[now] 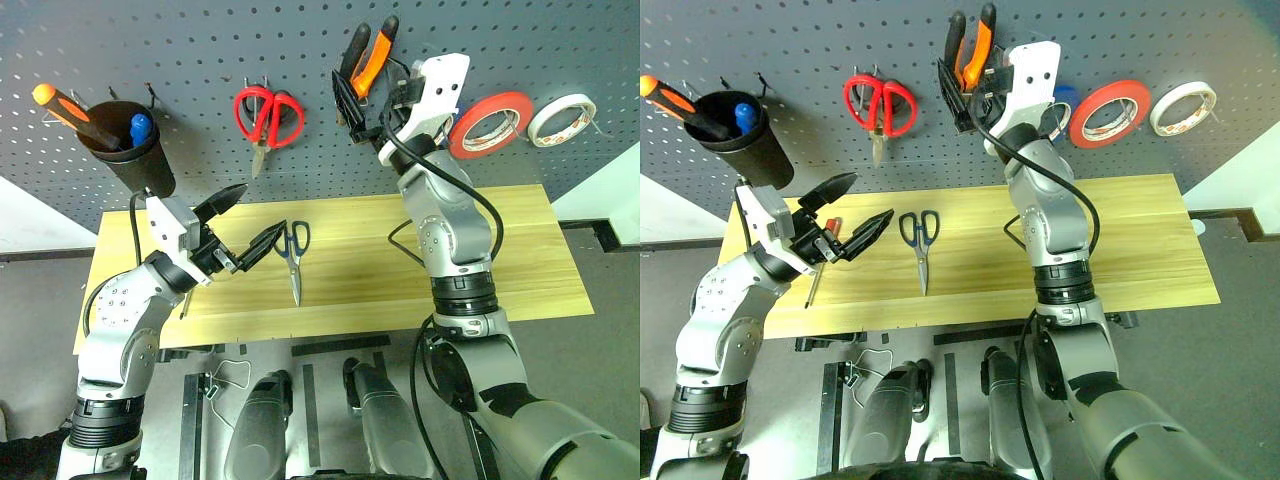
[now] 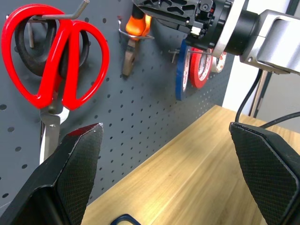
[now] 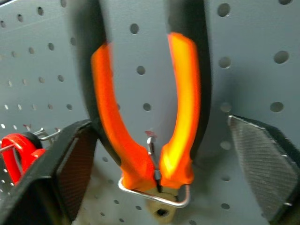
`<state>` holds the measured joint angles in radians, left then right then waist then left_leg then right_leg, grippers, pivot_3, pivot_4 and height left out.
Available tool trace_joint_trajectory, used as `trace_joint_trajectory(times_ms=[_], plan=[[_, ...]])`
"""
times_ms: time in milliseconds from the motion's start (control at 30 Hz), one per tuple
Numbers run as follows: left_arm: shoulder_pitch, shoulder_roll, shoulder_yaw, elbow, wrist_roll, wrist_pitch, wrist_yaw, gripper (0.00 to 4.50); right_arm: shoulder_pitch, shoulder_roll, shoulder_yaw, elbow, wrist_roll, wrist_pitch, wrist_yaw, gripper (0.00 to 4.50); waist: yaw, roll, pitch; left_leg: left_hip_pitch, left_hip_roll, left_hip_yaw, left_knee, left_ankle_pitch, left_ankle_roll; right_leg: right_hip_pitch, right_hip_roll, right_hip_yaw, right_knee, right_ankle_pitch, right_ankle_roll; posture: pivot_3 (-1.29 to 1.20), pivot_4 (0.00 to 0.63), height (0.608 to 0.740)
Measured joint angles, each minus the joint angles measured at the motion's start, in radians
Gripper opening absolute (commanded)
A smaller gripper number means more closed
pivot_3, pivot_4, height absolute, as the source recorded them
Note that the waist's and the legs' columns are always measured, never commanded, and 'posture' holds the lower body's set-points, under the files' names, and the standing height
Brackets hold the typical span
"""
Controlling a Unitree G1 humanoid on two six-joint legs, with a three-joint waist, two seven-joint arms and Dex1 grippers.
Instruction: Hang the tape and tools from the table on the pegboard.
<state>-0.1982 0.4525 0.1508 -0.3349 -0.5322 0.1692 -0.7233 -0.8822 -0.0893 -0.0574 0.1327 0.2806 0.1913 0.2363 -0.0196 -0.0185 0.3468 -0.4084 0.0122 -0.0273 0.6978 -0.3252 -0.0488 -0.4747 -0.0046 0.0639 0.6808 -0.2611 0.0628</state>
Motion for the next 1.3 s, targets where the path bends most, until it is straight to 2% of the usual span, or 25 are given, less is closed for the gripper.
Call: trace_joint_trajectory(times_ms=[200, 633, 767, 867, 1000, 1133, 1300], plan=[[0.031, 0.012, 0.000, 0.000, 0.002, 0.000, -0.005, 4.50, 0.011, -0.008, 0.000, -0.031, 0.001, 0.021, 0.001, 4.48, 0.001, 0.000, 0.000, 0.000, 0.000, 0.000, -0.001, 0.000, 0.000, 0.000, 0.000, 0.000, -0.001, 0.000, 0.000, 0.09, 0.361, 0.740], [0.067, 0.025, -0.013, -0.022, 0.011, 0.000, -0.017, 4.50, 0.206, -0.062, -0.013, -0.247, 0.019, 0.153, 0.001, 4.48, 0.002, 0.000, 0.000, -0.001, 0.000, -0.001, -0.007, 0.000, 0.000, 0.000, -0.002, -0.004, -0.009, 0.000, 0.000, 0.09, 0.358, 0.740], [0.066, 0.025, -0.017, -0.022, 0.021, 0.000, -0.018, 4.50, 0.252, -0.084, -0.028, -0.312, 0.025, 0.190, -0.003, 4.48, 0.003, 0.000, 0.000, -0.001, 0.000, -0.001, -0.011, 0.000, 0.000, 0.000, -0.005, -0.011, -0.013, 0.000, 0.000, 0.09, 0.357, 0.740], [0.071, 0.035, -0.020, -0.022, 0.034, -0.001, -0.019, 4.50, 0.330, -0.120, -0.030, -0.415, 0.094, 0.259, 0.045, 4.48, 0.006, 0.000, 0.000, -0.001, 0.000, -0.001, -0.014, 0.000, 0.000, 0.000, -0.006, -0.012, -0.015, 0.000, 0.000, 0.09, 0.356, 0.740], [0.105, 0.055, -0.016, -0.033, 0.044, 0.017, -0.001, 4.50, 0.461, -0.224, -0.025, -0.592, 0.306, 0.409, 0.197, 4.48, 0.006, 0.000, 0.000, -0.002, 0.000, 0.000, -0.015, -0.001, 0.002, 0.001, -0.008, -0.013, -0.017, 0.000, 0.000, 0.08, 0.357, 0.740], [0.127, 0.049, -0.016, -0.099, 0.067, 0.187, 0.160, 4.50, 0.568, -0.314, -0.039, -0.733, 0.472, 0.487, 0.287, 4.48, 0.007, 0.000, 0.000, 0.000, 0.000, -0.002, -0.014, -0.002, 0.003, 0.003, -0.007, -0.014, -0.018, 0.000, 0.000, 0.09, 0.361, 0.740], [0.084, -0.144, -0.137, -0.117, 0.221, 0.376, 0.492, 4.50, 0.569, -0.325, -0.045, -0.750, 0.515, 0.503, 0.267, 4.48, 0.007, -0.002, 0.001, 0.006, -0.002, -0.002, -0.013, -0.001, 0.003, 0.010, -0.007, -0.014, -0.018, 0.001, 0.002, 0.07, 0.371, 0.740]])
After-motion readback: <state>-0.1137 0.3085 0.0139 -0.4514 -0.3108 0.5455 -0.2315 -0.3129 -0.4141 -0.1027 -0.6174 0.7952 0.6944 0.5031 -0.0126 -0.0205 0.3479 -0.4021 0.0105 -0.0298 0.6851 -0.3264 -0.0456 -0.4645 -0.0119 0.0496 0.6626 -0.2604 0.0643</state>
